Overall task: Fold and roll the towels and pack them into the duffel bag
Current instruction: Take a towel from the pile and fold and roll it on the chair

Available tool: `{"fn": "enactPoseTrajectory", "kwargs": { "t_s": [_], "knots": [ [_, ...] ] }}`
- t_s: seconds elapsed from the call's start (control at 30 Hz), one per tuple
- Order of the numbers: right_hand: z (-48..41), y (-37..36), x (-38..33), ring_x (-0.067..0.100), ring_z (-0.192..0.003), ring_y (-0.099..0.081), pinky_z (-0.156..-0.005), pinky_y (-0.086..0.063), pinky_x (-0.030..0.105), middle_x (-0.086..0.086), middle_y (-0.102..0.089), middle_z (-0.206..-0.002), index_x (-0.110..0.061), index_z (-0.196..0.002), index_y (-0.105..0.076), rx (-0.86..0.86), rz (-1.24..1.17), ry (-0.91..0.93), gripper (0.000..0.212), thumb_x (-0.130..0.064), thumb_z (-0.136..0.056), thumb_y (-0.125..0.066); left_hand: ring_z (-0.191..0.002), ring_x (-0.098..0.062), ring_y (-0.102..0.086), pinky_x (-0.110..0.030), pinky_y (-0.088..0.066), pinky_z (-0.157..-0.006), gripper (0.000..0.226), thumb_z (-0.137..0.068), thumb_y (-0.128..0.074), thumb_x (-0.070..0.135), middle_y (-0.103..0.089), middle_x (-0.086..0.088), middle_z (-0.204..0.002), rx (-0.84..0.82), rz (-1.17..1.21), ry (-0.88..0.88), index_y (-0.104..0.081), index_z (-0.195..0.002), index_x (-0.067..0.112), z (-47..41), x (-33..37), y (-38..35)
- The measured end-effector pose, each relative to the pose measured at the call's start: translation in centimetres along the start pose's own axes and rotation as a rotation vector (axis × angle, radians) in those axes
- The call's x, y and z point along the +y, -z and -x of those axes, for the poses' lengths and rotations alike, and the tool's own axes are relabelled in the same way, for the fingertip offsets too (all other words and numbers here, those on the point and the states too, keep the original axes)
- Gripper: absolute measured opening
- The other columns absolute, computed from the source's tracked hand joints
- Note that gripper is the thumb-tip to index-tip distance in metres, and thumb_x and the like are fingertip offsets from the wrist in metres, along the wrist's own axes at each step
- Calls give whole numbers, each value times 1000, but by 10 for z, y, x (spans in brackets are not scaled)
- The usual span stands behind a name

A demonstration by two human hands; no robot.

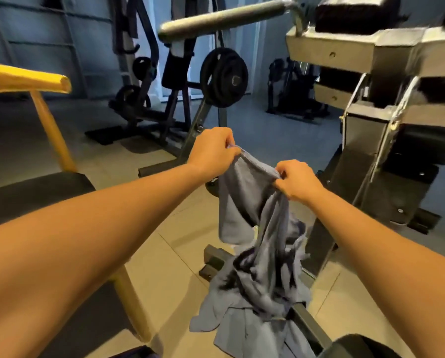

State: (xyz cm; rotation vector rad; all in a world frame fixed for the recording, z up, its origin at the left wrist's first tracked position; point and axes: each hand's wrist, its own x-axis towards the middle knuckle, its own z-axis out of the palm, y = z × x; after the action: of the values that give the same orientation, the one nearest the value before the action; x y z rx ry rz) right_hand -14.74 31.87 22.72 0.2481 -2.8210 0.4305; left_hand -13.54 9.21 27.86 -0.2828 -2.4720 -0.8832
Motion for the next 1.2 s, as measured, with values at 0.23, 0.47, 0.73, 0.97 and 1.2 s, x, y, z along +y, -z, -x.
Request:
{"fn": "enactPoseTrajectory", "kwargs": {
  "t_s": [0.23,0.47,0.73,0.97,1.2],
  "knots": [
    [6,6,-35,20,-101,-63,-94,-52,43,4,-69,-106,-8,-97,-77,49,-513,36,11,-8,-87,-72,-80,-19,-65,-36,-53,-69,12,-92,-67,22,-70,-3,-83,-44,144,-42,-70,-84,14,-23,25,16],
    [7,22,-89,20,-105,-69,-91,-55,38,4,-73,-113,-15,-119,-68,-352,-1021,35,30,-18,-90,-74,-64,-1,-59,-15,-48,-54,11,-92,-68,14,-69,3,-75,-98,232,-16,-75,-90,6,-22,18,81],
    [15,7,-128,19,-72,-60,-62,-46,28,13,-66,-78,-8,-78,-68,-442,-847,104,25,-29,-88,-77,-86,-17,-65,-30,-52,-69,6,-92,-71,12,-71,-5,-91,206,533,492,-75,-88,14,13,-67,170],
    [27,-15,-147,21,-84,-62,-78,-49,33,3,-70,-82,-17,-66,-73,-840,-749,30,24,-25,-89,-75,-79,-15,-68,-31,-62,-68,14,-92,-68,4,-69,-7,-102,585,661,738,-60,-102,10,57,-128,268],
    [6,14,-242,30,-96,-67,-80,-55,41,15,-72,-108,-2,-105,-72,-592,-898,-86,28,-21,-85,-79,-87,-17,-71,-30,-62,-60,35,-90,-73,11,-70,-4,-103,845,676,779,-55,-119,9,102,-175,372]
  ]
}}
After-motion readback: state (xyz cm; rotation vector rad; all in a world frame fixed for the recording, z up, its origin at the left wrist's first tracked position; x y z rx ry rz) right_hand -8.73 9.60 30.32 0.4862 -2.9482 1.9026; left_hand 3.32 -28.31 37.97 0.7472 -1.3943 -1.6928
